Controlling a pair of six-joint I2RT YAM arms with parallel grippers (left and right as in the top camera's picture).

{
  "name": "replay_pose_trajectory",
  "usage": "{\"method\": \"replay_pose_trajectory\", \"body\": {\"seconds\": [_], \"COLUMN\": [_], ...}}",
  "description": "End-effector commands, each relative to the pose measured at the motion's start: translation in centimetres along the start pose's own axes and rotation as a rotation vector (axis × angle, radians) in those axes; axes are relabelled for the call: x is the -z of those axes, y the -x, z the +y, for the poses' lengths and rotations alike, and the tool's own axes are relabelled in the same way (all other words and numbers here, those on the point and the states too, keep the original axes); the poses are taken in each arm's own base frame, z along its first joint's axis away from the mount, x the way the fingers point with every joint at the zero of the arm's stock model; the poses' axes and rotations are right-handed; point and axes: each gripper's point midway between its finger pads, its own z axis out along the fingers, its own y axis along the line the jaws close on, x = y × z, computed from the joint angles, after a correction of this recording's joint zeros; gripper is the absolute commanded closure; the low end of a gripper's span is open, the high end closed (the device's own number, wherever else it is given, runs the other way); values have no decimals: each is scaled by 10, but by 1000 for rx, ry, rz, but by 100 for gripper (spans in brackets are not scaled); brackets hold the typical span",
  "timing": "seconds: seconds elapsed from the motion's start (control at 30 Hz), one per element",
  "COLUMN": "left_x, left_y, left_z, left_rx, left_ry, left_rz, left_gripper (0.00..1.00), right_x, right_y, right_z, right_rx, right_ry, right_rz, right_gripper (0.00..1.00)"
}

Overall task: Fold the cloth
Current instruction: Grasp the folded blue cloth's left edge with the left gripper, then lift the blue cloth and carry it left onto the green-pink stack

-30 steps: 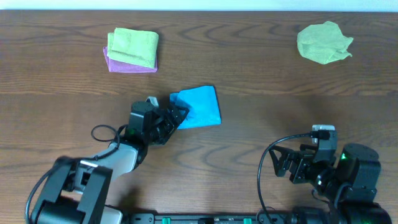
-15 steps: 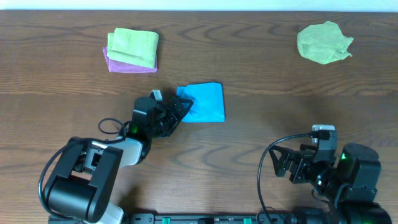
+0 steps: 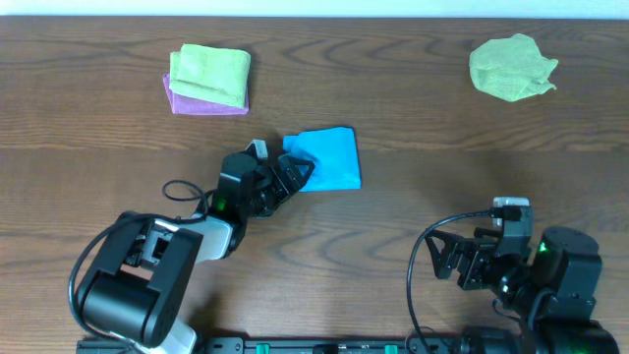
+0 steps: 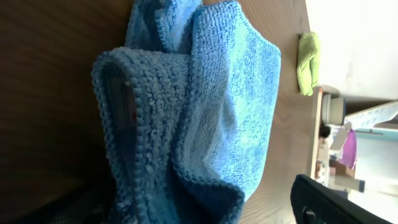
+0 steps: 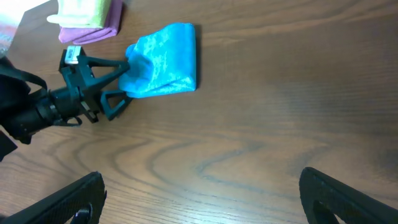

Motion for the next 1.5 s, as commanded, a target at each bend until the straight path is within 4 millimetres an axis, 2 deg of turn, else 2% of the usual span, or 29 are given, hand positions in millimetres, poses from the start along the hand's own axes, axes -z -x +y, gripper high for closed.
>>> {"method": "replay_pose_trajectory", "body": {"seconds": [0.0,0.23,0.27,0.3,0.33,0.5,0.63,0.73,0.9,1.07,1.3,1.47], "left_x": [-2,-20,-21,-22,-23,-24,-25,-28,-36,-39,-27,-7], "left_y": [-42,-42,-40,-39,-38,-37,-37,-36,-24,6,72,124], "left_z": [88,84,83,82,81,79,77,65,22,-33,-110,-156], "left_rx": [49,5,4,3,2,-8,-9,-17,-47,-55,-43,-50], "left_ry": [261,254,252,251,248,243,233,184,38,-86,-129,-131], "left_rz": [88,111,109,108,106,104,109,124,155,164,127,73], "left_gripper": [11,25,30,55,63,76,94,94,95,95,95,94], "right_x": [0,0,0,0,0,0,0,0,0,0,0,0], "right_y": [-1,-1,-1,-1,-1,-1,-1,-1,-1,-1,-1,-1], "right_z": [1,1,1,1,1,1,1,1,1,1,1,1], "right_rx": [-23,-23,-23,-23,-23,-23,-23,-23,-23,-23,-23,-23], "right_ry": [8,8,8,8,8,8,8,8,8,8,8,8], "right_rz": [-1,-1,-1,-1,-1,-1,-1,-1,-1,-1,-1,-1], "right_gripper": [1,1,1,1,1,1,1,1,1,1,1,1]}}
